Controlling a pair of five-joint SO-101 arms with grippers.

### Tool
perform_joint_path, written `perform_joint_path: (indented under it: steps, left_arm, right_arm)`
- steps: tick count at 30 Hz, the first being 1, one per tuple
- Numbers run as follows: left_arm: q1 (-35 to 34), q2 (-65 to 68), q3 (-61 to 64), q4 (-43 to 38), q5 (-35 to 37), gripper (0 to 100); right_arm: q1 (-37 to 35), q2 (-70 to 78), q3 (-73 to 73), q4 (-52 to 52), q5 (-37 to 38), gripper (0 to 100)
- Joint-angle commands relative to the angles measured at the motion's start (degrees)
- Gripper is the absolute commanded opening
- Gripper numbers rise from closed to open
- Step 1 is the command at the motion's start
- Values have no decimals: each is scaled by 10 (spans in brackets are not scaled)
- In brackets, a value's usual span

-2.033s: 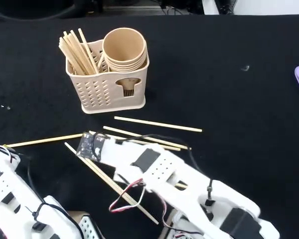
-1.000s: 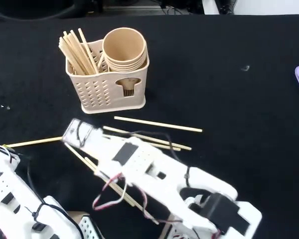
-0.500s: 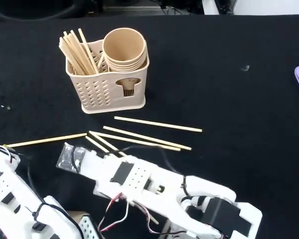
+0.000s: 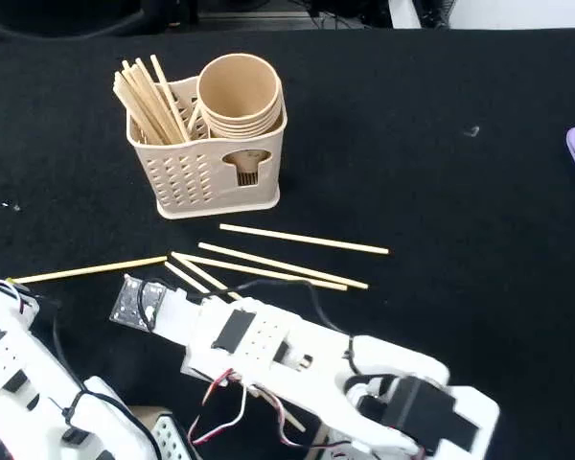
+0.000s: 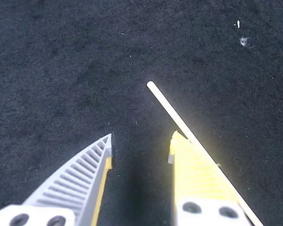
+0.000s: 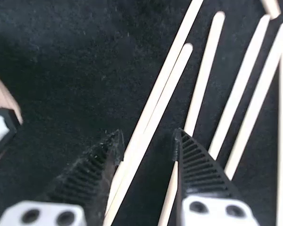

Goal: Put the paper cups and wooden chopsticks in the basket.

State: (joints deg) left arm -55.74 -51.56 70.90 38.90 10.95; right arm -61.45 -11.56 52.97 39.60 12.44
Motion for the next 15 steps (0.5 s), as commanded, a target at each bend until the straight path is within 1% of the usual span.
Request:
perform_joint_path:
  steps: [1,11,13,15]
  left_arm:
    - [6,0,-10,-9,0,202]
    - [6,0,-13,-9,0,202]
    - [6,0,-12,-9,0,202]
    - [6,0,-12,-9,0,202]
  right_arm:
    - [11,34,-45,-7,-5,170]
    - [10,94,-85,8,-1,163]
    - [10,104,-97,25,0,114]
    - [10,115,-109,38,0,10]
